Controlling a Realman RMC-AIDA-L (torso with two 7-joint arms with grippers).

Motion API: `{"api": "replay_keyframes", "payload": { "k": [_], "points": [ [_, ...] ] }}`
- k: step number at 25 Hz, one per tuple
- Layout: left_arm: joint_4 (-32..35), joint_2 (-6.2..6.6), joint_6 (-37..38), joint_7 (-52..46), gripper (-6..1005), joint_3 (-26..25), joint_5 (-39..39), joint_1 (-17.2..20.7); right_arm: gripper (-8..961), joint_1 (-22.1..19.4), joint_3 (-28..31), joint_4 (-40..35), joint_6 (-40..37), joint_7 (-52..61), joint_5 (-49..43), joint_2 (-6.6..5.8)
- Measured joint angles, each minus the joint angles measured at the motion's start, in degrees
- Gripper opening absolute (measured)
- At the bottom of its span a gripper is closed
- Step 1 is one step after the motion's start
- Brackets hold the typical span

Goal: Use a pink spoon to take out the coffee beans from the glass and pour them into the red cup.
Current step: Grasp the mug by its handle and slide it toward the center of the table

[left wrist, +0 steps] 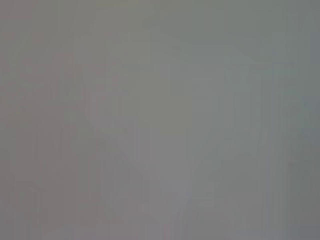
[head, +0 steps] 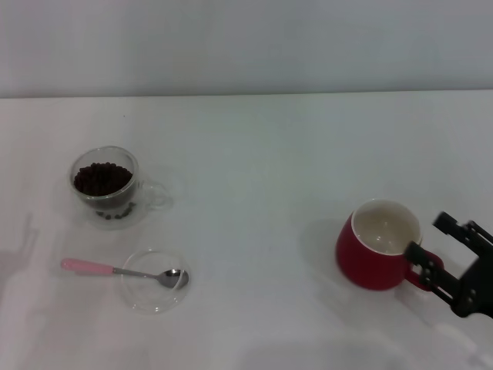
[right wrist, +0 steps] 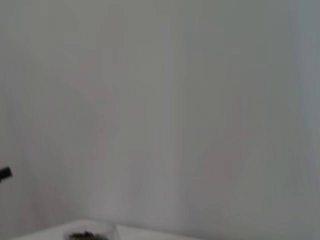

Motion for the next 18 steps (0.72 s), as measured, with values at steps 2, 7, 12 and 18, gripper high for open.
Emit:
{"api": "replay_keyframes", "payload": {
  "k": [2,7,12,18],
  "points": [
    [-0.12,0.00,0.00,0.00,767,0.01,0.00,0.00,711,-1.06,0.08,0.00,0.42,-0.99,0.17,-0.28],
    [-0.54,0.00,0.11,-0.02,768,0.05,0.62,0.25,711,-3.22,0.53,0.04,2.58,-4.91,0.41,0.05],
    [-0.53,0.00,0.52,-0.02,768,0.05,1.34,0.98,710,-3.63,0.58,0.07,5.94,-6.65,0.31,0.62],
    [-0.53,0.00,1.19,-0.14,768,0.05,1.46,2.08,710,-3.31,0.61,-0.01,9.16,-7.44,0.11,0.86]
  ]
}}
